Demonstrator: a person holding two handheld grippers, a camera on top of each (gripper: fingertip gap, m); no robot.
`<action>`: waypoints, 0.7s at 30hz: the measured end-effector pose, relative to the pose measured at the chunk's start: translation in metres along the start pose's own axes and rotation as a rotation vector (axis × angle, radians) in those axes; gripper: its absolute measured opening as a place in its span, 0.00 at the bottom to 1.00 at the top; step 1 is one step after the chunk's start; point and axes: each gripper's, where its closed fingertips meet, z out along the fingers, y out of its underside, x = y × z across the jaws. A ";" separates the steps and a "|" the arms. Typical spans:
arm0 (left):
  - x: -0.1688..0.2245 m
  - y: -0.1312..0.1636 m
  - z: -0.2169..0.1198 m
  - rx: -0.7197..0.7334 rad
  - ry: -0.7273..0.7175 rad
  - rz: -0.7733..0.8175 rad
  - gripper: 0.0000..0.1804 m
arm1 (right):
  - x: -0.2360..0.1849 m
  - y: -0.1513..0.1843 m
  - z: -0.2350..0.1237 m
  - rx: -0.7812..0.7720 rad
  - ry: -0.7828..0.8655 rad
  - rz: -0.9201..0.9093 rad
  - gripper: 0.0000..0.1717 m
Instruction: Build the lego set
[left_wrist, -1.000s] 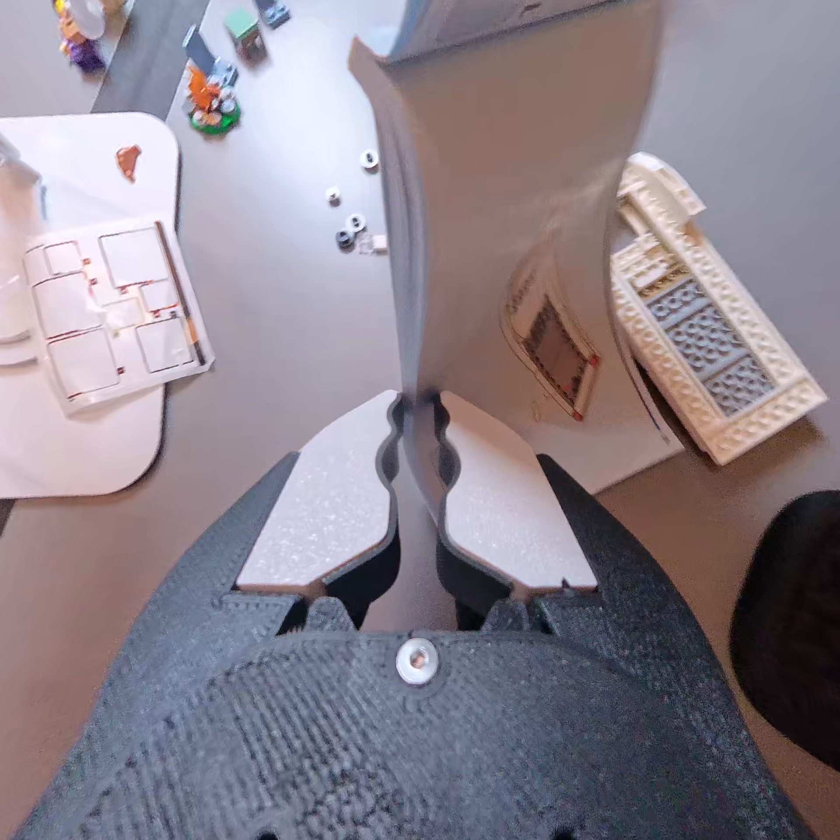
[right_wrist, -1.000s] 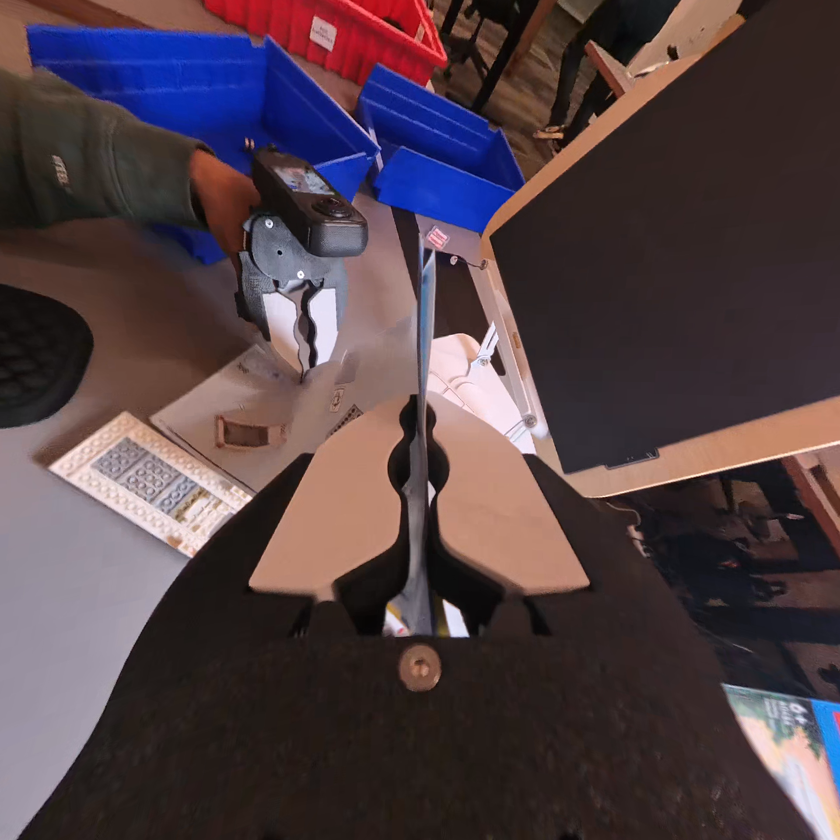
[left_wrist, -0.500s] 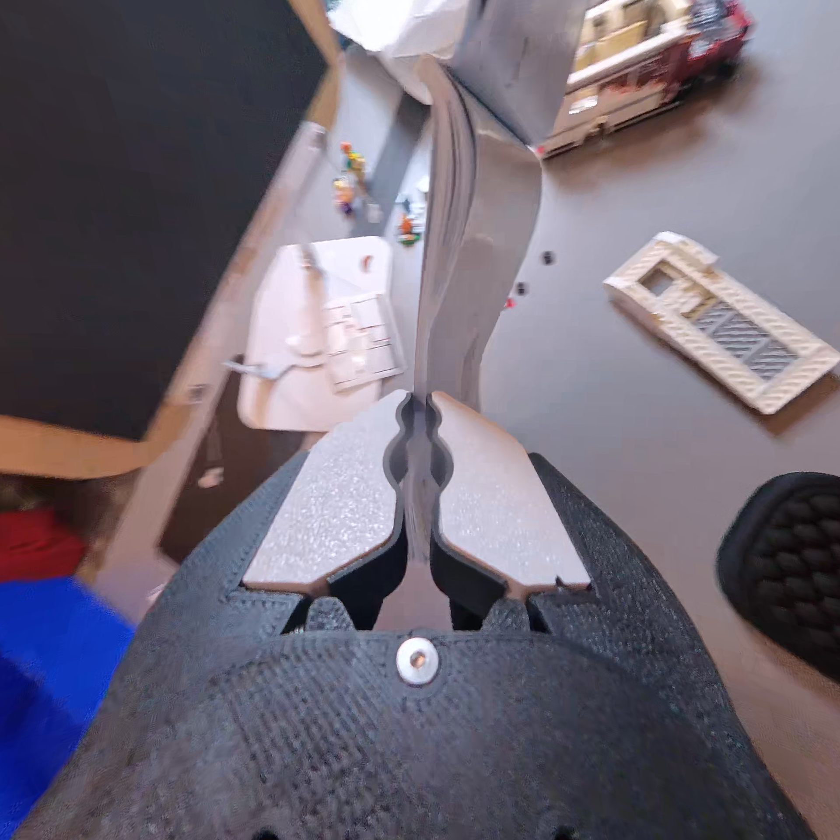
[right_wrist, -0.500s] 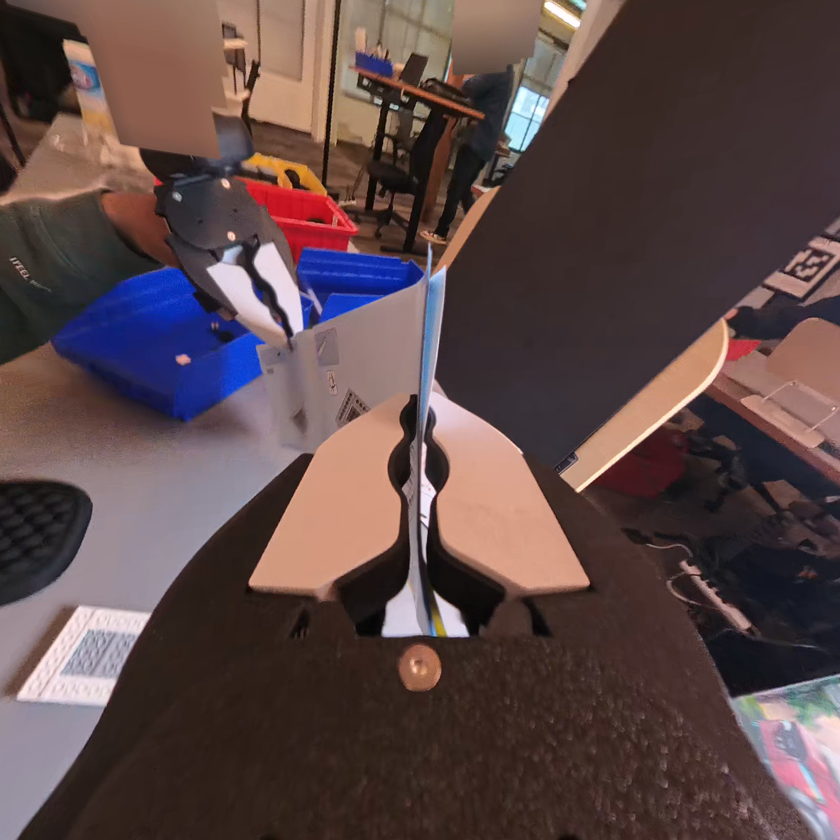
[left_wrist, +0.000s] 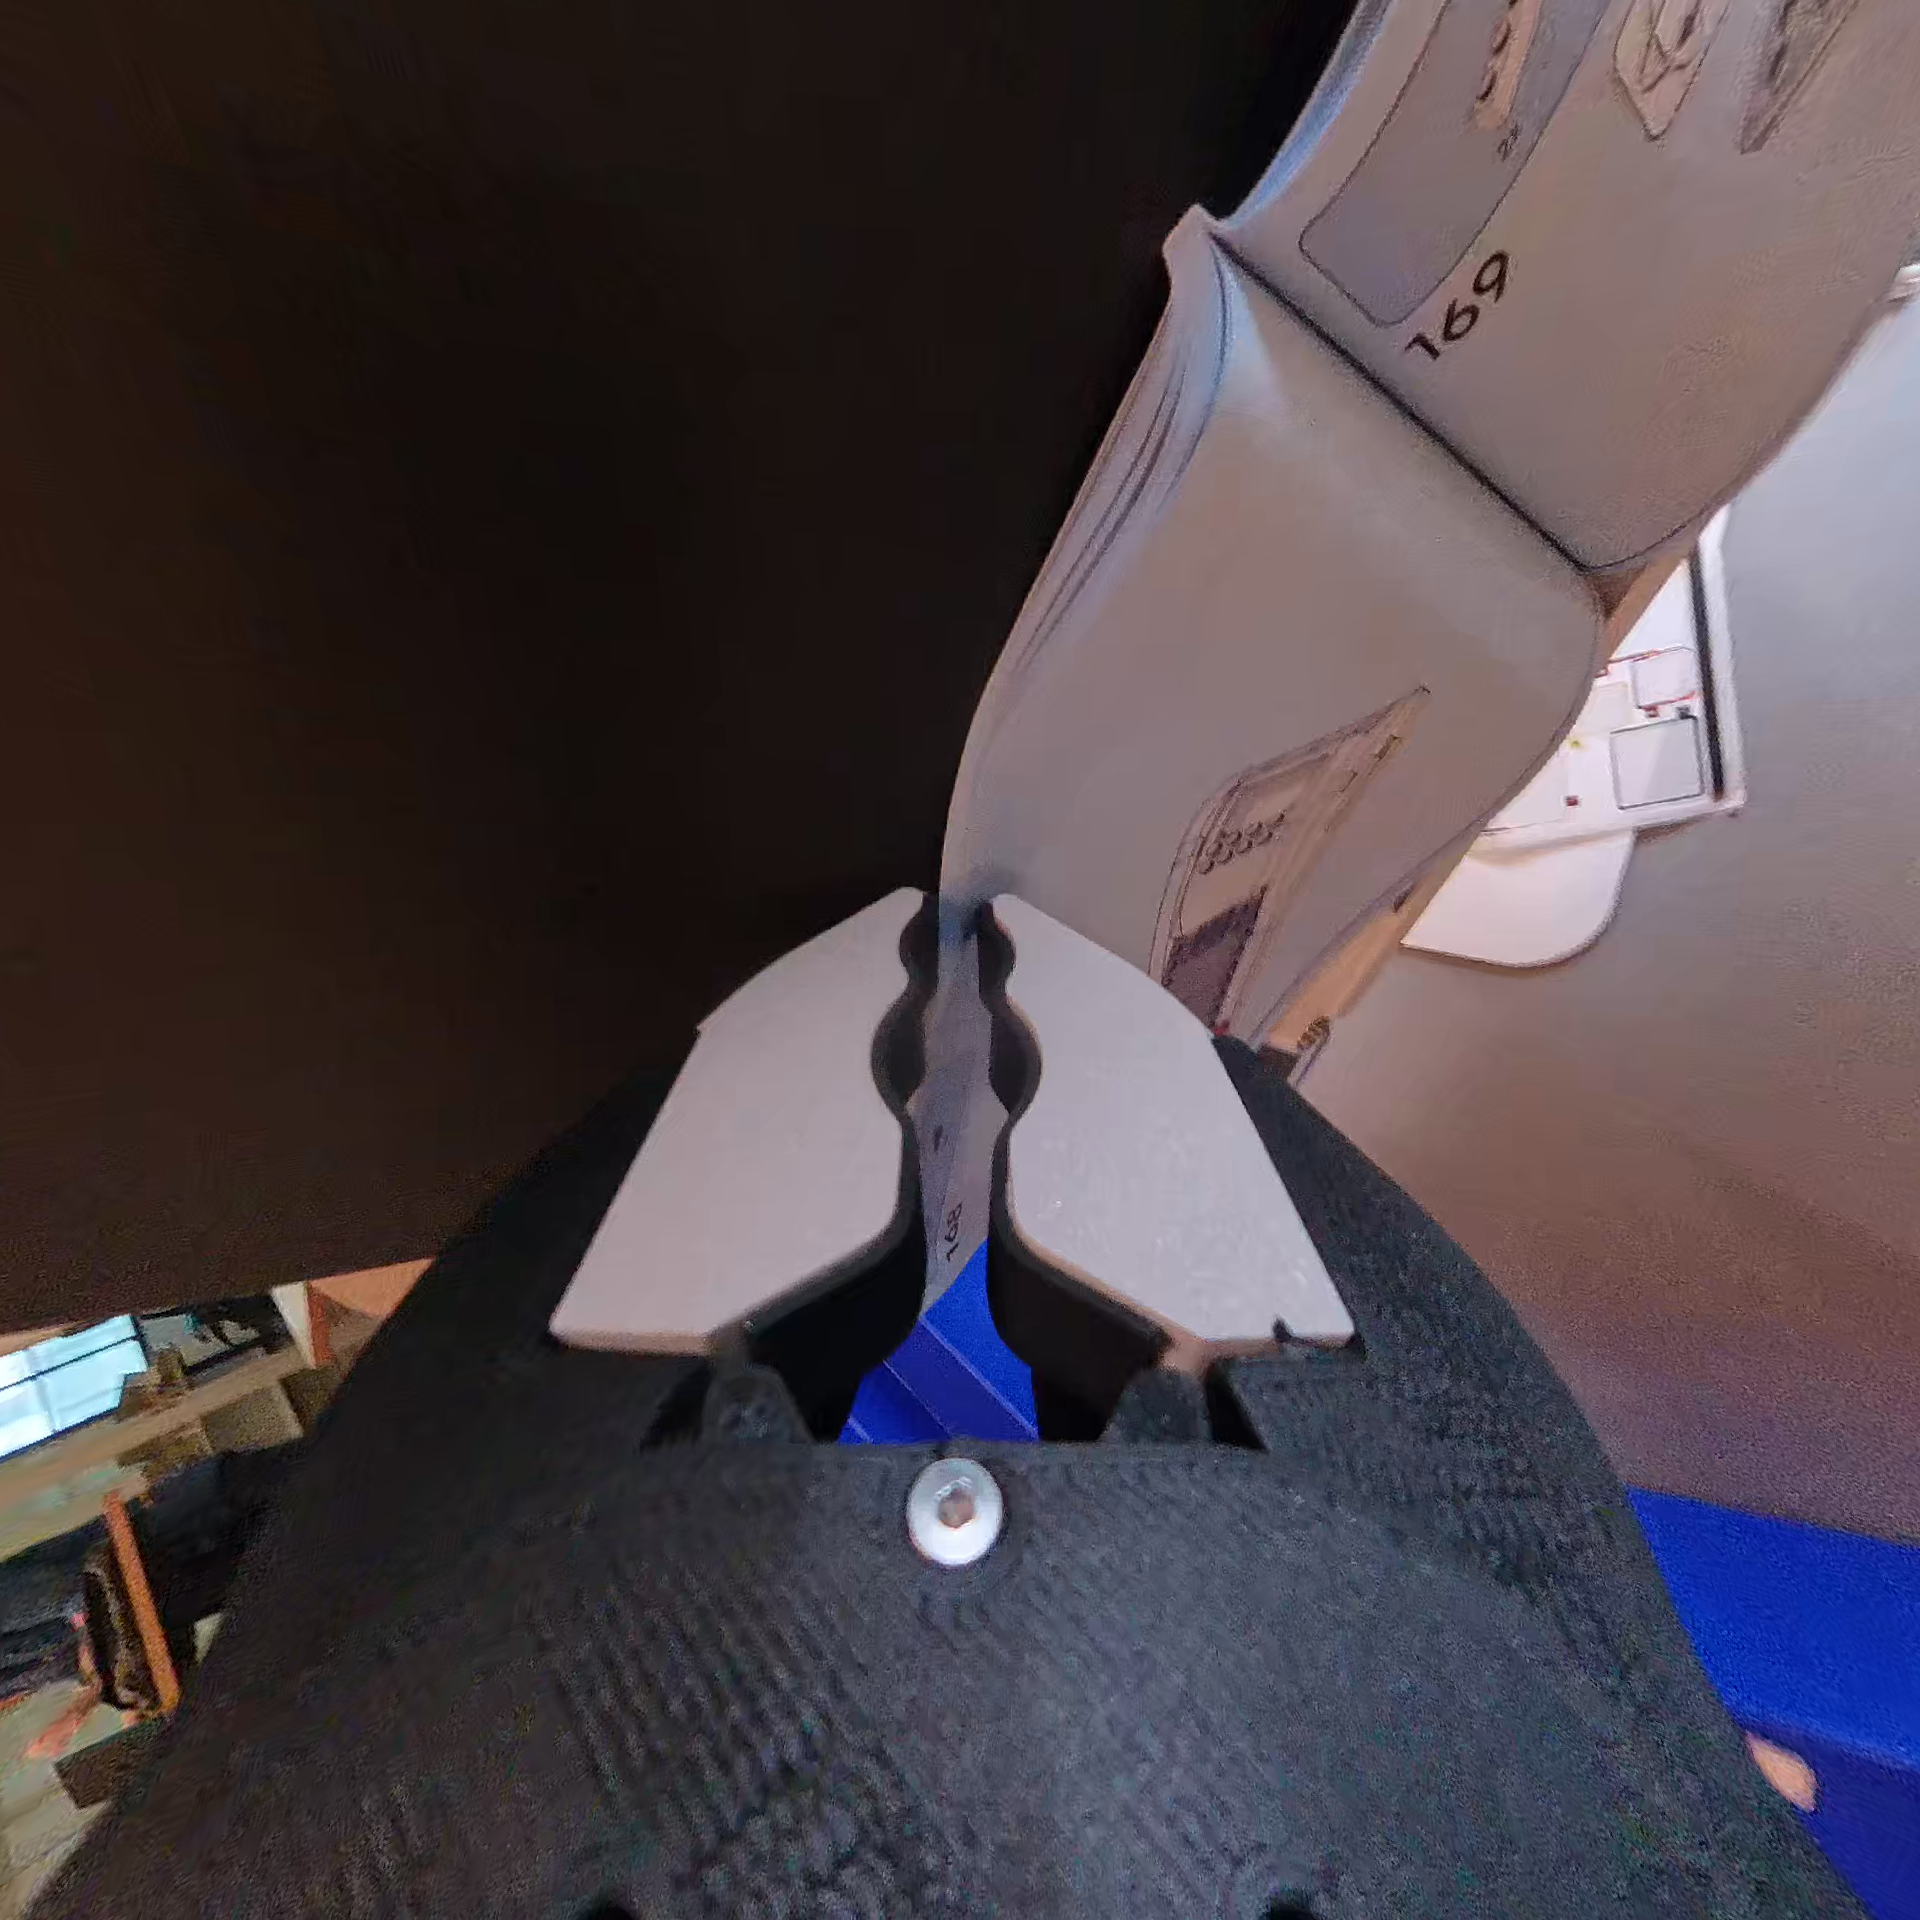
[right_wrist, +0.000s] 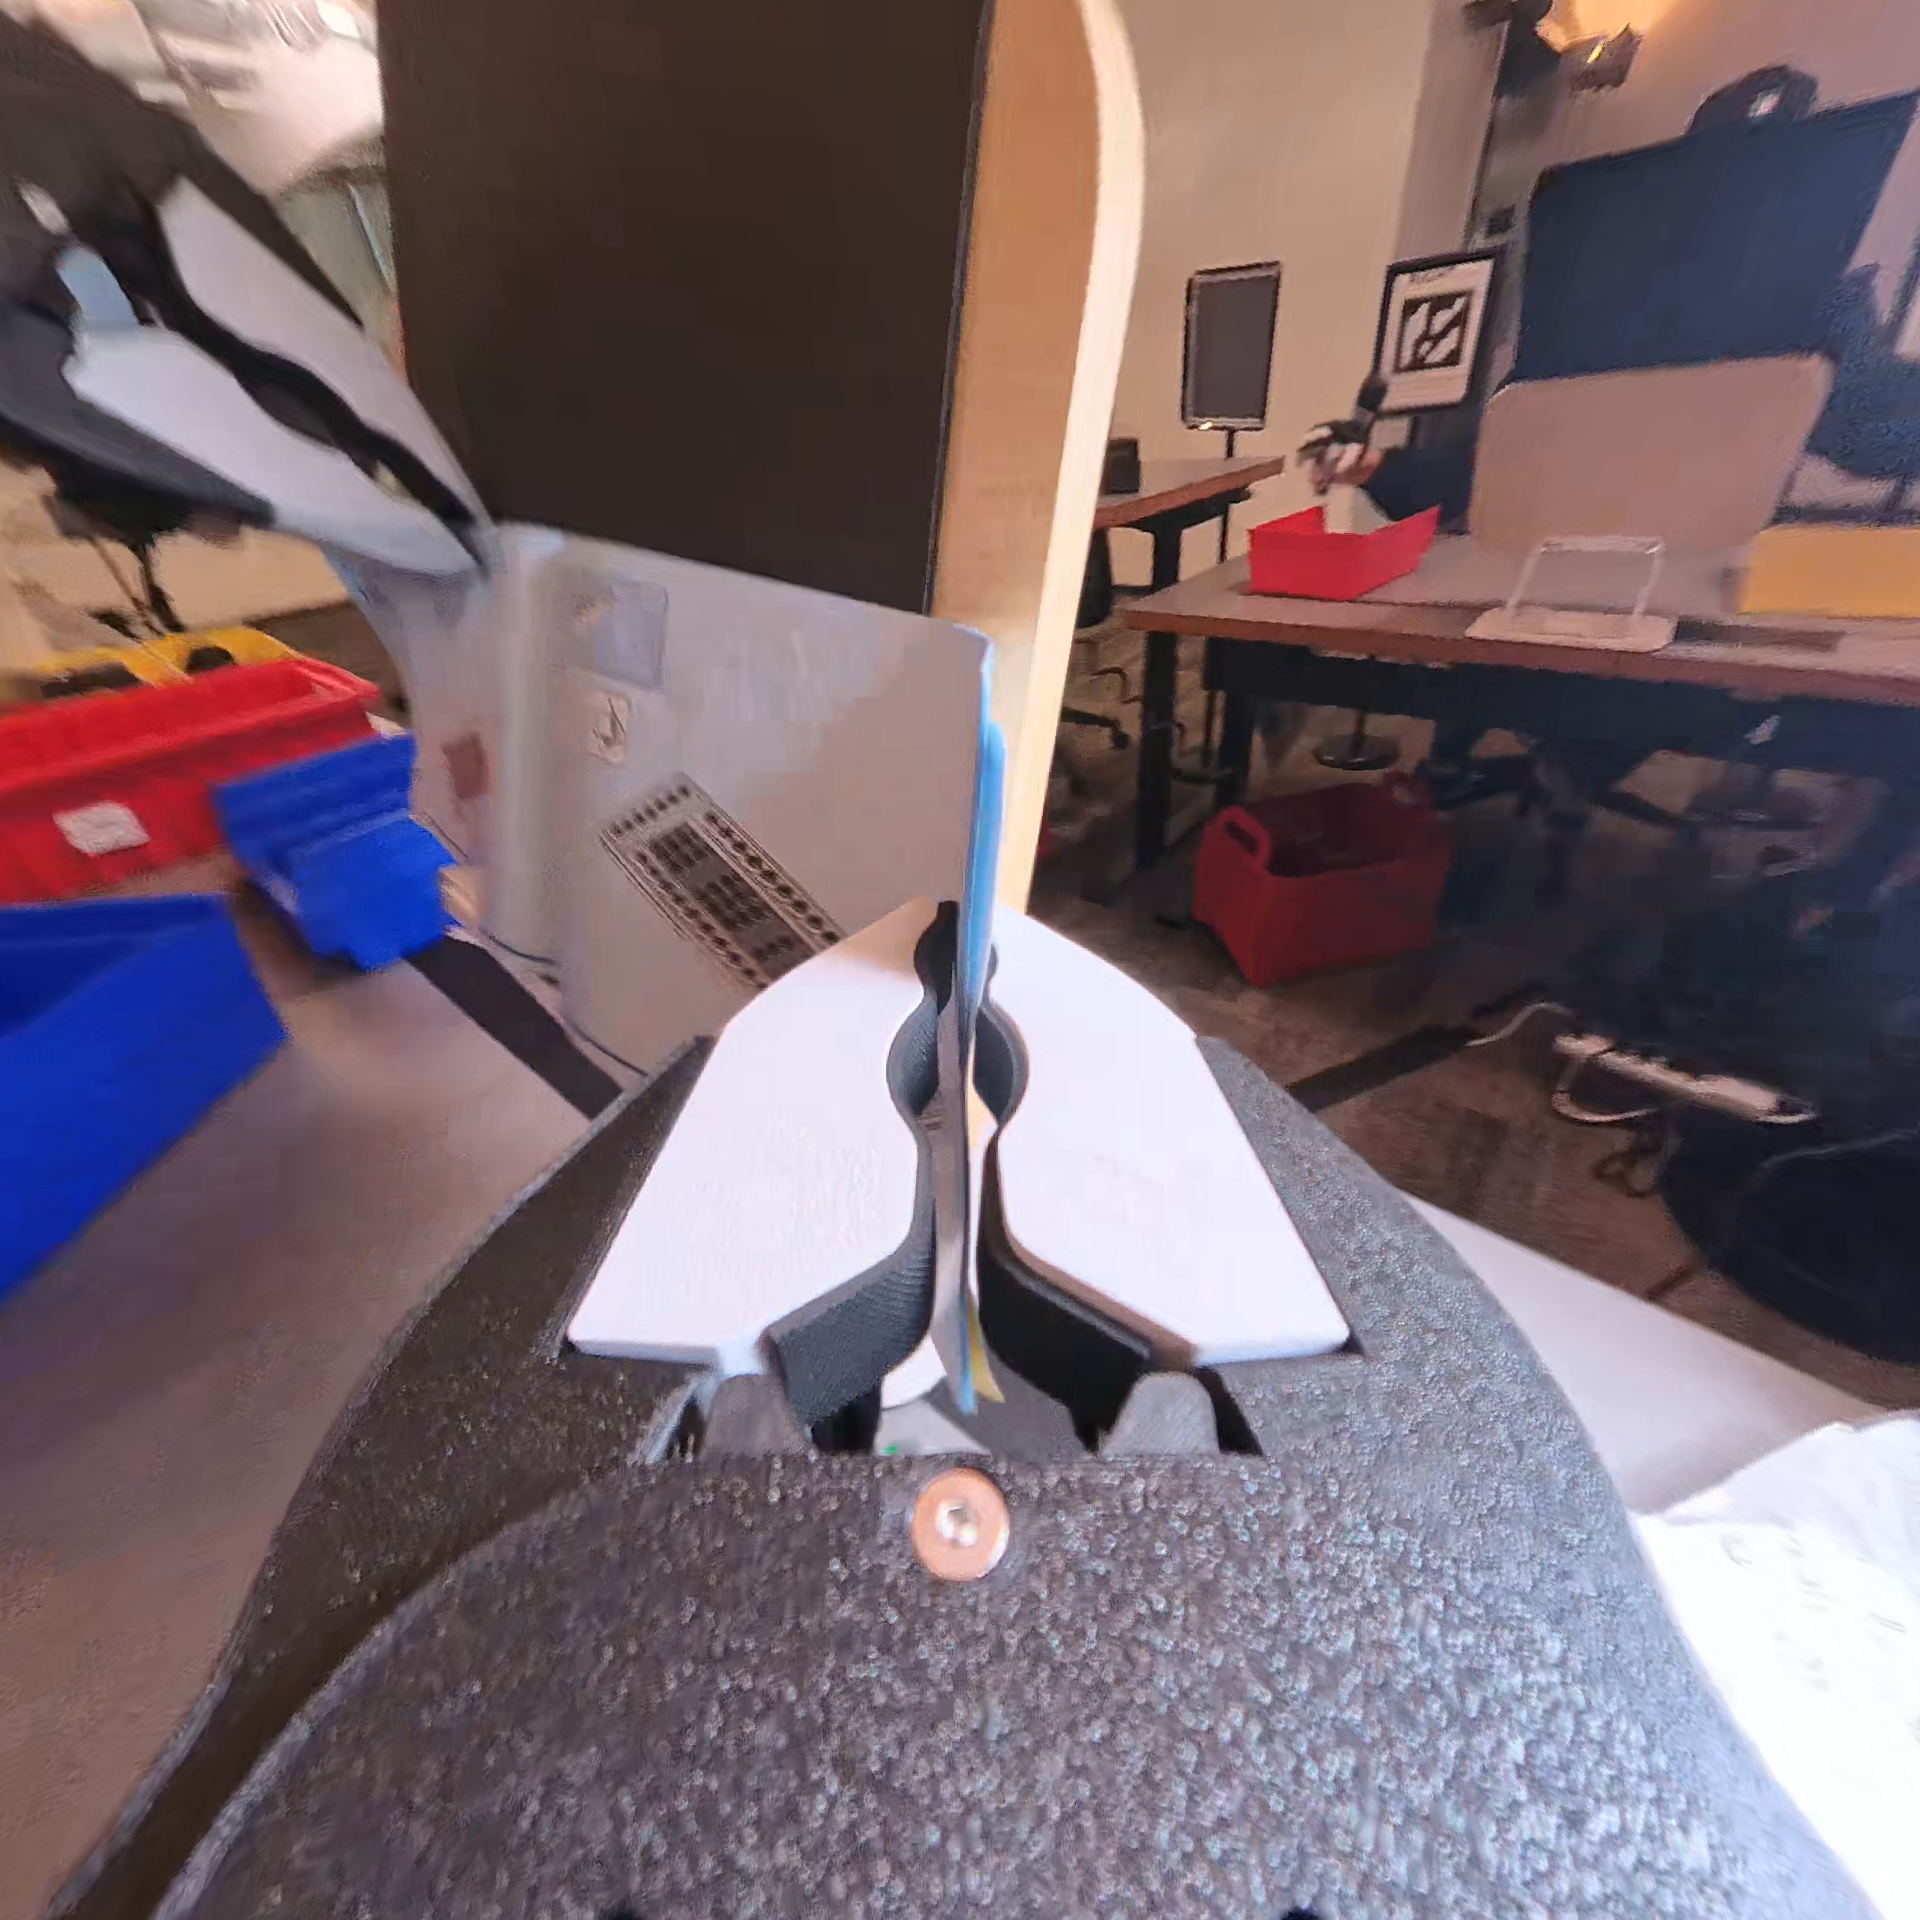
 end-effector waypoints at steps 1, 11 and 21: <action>-0.003 -0.003 0.001 0.021 -0.038 0.007 0.05 | 0.003 0.005 0.001 0.002 0.022 -0.054 0.00; -0.002 -0.007 -0.003 0.196 -0.319 0.013 0.08 | 0.020 0.007 0.014 -0.036 0.146 -0.222 0.00; 0.011 -0.005 -0.014 0.260 -0.398 -0.005 0.08 | 0.039 -0.004 0.037 -0.045 0.129 -0.206 0.01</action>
